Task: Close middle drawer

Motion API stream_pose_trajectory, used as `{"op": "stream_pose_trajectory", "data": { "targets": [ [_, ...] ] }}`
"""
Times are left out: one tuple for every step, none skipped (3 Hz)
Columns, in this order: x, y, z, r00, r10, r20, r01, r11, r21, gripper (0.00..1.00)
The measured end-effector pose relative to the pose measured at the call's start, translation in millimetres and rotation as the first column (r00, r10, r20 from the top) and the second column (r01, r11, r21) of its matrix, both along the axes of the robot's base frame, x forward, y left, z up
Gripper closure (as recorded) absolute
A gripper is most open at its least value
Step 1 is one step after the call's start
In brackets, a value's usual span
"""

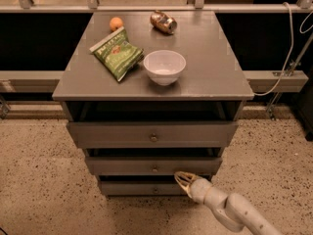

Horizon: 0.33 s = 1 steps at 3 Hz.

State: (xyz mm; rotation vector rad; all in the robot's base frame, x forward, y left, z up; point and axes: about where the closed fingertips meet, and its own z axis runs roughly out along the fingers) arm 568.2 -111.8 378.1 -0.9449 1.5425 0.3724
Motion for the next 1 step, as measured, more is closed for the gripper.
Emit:
{"op": "stream_pose_trajectory", "data": {
  "targets": [
    [-29.1, -10.4, 0.9, 0.9978, 0.04, 0.053, -0.04, 0.999, -0.002, 1.0]
  ]
}}
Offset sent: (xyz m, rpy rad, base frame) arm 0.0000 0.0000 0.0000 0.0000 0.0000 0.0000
